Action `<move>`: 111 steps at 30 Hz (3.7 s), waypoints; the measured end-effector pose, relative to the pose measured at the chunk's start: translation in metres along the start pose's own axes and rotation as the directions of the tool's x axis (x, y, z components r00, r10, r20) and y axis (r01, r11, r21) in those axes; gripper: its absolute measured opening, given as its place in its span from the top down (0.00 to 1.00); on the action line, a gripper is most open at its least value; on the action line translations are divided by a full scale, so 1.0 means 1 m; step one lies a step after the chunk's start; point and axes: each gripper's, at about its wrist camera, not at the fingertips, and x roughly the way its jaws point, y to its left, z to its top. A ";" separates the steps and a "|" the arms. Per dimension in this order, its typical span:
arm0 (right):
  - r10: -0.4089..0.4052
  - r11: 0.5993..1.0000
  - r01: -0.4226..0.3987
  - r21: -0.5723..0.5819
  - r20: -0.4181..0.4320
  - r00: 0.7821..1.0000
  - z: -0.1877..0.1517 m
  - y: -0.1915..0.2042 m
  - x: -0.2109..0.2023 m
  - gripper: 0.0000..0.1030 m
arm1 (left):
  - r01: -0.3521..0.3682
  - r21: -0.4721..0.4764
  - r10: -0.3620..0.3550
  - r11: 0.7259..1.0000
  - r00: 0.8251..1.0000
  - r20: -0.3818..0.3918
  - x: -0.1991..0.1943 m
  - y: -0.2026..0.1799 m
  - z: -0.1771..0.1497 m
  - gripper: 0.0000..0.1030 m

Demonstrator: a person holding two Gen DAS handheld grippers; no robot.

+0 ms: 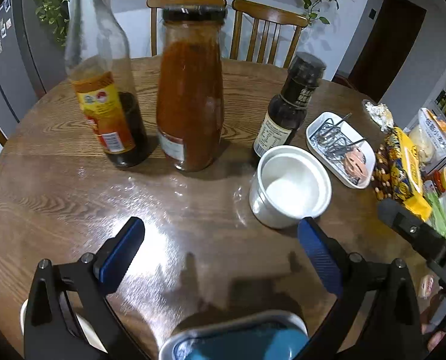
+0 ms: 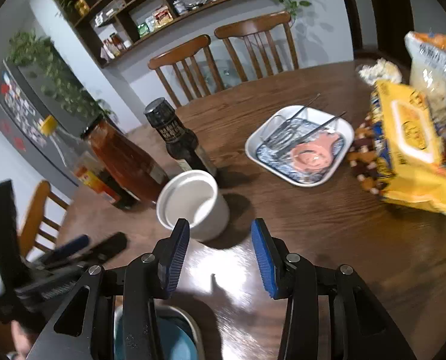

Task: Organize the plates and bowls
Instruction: 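Grasp the rim of the white ramekin with the left gripper, then lift the white ramekin with the left gripper and carry it back, then carry the held ramekin over the nested white bowls with the left gripper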

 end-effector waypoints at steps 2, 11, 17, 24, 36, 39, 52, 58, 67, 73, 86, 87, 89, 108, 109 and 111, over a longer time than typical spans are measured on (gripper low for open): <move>0.026 1.000 -0.026 0.010 0.011 1.000 0.003 -0.001 0.006 0.57 | 0.002 -0.016 -0.002 1.000 1.000 -0.008 0.010 0.000 0.003 0.01; 0.066 0.996 -0.062 0.059 -0.061 0.996 0.014 -0.011 0.066 0.57 | -0.029 -0.011 0.028 1.000 0.997 -0.066 0.050 -0.004 0.020 0.02; 0.084 0.993 -0.073 0.089 -0.132 0.988 0.024 -0.017 0.091 0.57 | -0.024 -0.006 0.023 1.000 0.991 -0.135 0.069 -0.003 0.034 0.06; 0.055 0.998 -0.047 0.042 -0.202 0.978 0.034 -0.012 0.107 0.58 | -0.008 -0.011 0.006 1.000 0.989 -0.146 0.078 -0.005 0.035 0.20; 0.082 0.996 -0.076 0.036 -0.258 0.963 0.029 -0.007 0.120 0.79 | 0.081 0.019 -0.077 0.997 0.984 -0.158 0.080 -0.026 0.022 0.88; 0.083 0.996 -0.077 0.034 -0.254 0.964 0.025 -0.003 0.117 0.79 | 0.081 0.024 -0.076 0.996 0.986 -0.151 0.075 -0.022 0.018 0.88; 0.092 0.995 -0.098 -0.007 -0.294 0.951 -0.003 0.034 0.115 0.79 | 0.038 -0.004 -0.038 0.999 0.987 -0.159 0.048 0.028 -0.010 0.90; 0.090 0.994 -0.106 -0.032 -0.316 0.945 -0.015 0.052 0.115 0.79 | 0.031 -0.002 -0.031 1.000 0.984 -0.177 0.036 0.045 -0.021 0.90; 0.087 0.993 -0.108 -0.047 -0.323 0.942 -0.033 0.074 0.112 0.80 | 0.020 -0.010 -0.021 1.000 0.988 -0.150 0.018 0.062 -0.041 0.91; 0.098 0.991 -0.120 -0.061 -0.278 0.956 -0.043 0.086 0.098 0.80 | 0.008 -0.009 -0.009 1.000 0.996 -0.092 0.001 0.065 -0.043 0.91; 0.134 0.989 -0.144 -0.044 -0.178 0.975 -0.049 0.096 0.061 0.80 | 0.008 0.037 -0.009 0.999 0.999 0.032 -0.044 0.049 -0.047 0.90; 0.138 0.988 -0.147 -0.044 -0.170 0.976 -0.050 0.096 0.057 0.80 | 0.008 0.040 -0.009 0.999 0.999 0.043 -0.048 0.048 -0.048 0.90; 0.145 0.987 -0.154 -0.051 -0.144 0.979 -0.050 0.099 0.046 0.80 | 0.006 0.047 -0.010 0.999 0.998 0.069 -0.058 0.046 -0.049 0.90; 0.206 0.973 -0.213 -0.086 -0.087 0.975 -0.074 0.124 -0.007 0.80 | -0.028 0.032 0.022 0.999 0.984 0.178 -0.113 0.056 -0.079 0.89; 0.209 0.972 -0.217 -0.089 -0.091 0.974 -0.075 0.127 -0.007 0.80 | -0.034 0.028 0.028 0.999 0.983 0.181 -0.115 0.057 -0.079 0.89; 0.218 0.970 -0.226 -0.089 -0.095 0.971 -0.078 0.130 -0.007 0.80 | -0.043 0.017 0.039 0.999 0.982 0.186 -0.118 0.061 -0.081 0.89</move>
